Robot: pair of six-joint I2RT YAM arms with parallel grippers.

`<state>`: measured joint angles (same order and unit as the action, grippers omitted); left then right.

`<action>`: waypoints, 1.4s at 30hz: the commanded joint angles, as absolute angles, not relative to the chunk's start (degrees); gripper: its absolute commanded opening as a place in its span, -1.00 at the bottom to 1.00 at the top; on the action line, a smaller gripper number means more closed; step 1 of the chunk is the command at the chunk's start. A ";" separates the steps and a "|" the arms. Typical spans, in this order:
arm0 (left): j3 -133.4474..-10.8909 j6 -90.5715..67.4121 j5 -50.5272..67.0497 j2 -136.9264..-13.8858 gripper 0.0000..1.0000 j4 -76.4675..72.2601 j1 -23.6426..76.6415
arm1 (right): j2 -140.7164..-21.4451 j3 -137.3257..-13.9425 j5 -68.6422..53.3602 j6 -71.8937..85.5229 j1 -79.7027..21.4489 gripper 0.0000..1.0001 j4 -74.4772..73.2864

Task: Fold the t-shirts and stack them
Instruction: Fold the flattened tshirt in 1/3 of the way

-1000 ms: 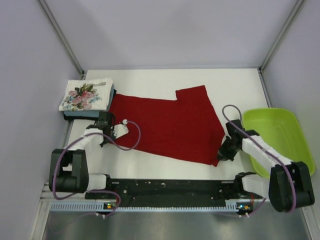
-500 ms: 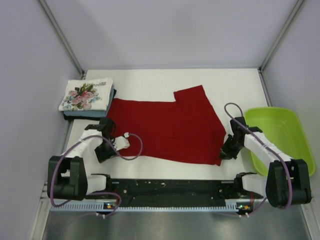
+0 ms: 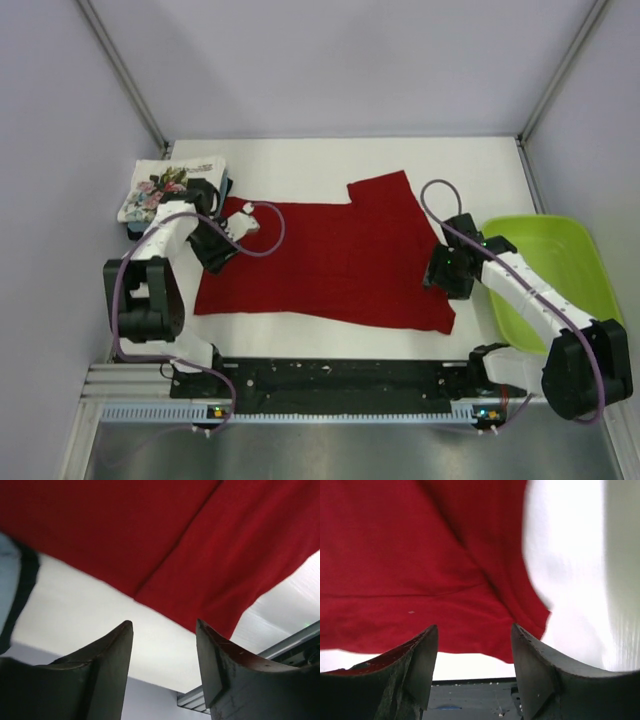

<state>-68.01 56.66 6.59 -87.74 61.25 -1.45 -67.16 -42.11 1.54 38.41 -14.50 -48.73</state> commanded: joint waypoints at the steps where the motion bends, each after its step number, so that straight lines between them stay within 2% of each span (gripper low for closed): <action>1: -68.11 56.77 8.78 -93.50 0.20 59.06 -1.67 | -68.20 -49.21 3.88 32.36 -20.56 0.19 -46.33; 4: -69.87 58.88 11.42 -97.19 0.26 60.73 -1.15 | -70.39 -50.89 0.18 28.31 -22.58 0.30 -40.45; 6: -69.53 59.94 9.94 -99.13 0.26 60.30 -0.44 | -72.76 -50.98 -1.48 26.82 -23.81 0.30 -36.67; 8: -69.35 59.68 7.13 -102.03 0.25 59.24 -0.26 | -75.40 -50.98 -1.85 26.02 -24.43 0.28 -34.11; 11: -70.40 59.15 4.49 -105.28 0.10 60.03 -0.26 | -78.74 -50.89 -3.34 24.79 -24.78 0.20 -31.47; 17: -71.71 56.87 -1.15 -106.87 0.09 54.93 -0.26 | -82.87 -50.01 -3.43 24.87 -24.79 0.15 -26.99; 27: -72.51 58.53 -2.73 -105.82 0.21 56.34 -0.44 | -89.74 -45.97 9.22 29.09 -24.43 0.09 -28.74; 33: -72.77 58.98 -4.31 -109.68 0.15 61.43 -0.44 | -89.74 -46.14 13.19 28.92 -21.98 0.11 -30.24; 36: -72.42 58.45 -3.43 -110.21 -0.02 62.58 -0.44 | -90.35 -46.84 11.69 29.00 -19.87 0.11 -30.15; 39: -71.90 58.18 -2.20 -109.86 -0.37 62.67 -0.26 | -90.44 -48.16 11.51 28.21 -19.34 0.11 -30.32; 42: -71.81 57.40 -1.58 -109.16 -1.00 62.40 -0.26 | -90.18 -50.09 13.00 26.72 -19.16 0.13 -31.55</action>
<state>-71.88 57.54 -2.87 -109.80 61.49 -0.16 -88.29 -48.34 7.99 28.69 -20.45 -27.70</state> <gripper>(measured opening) 0.166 0.557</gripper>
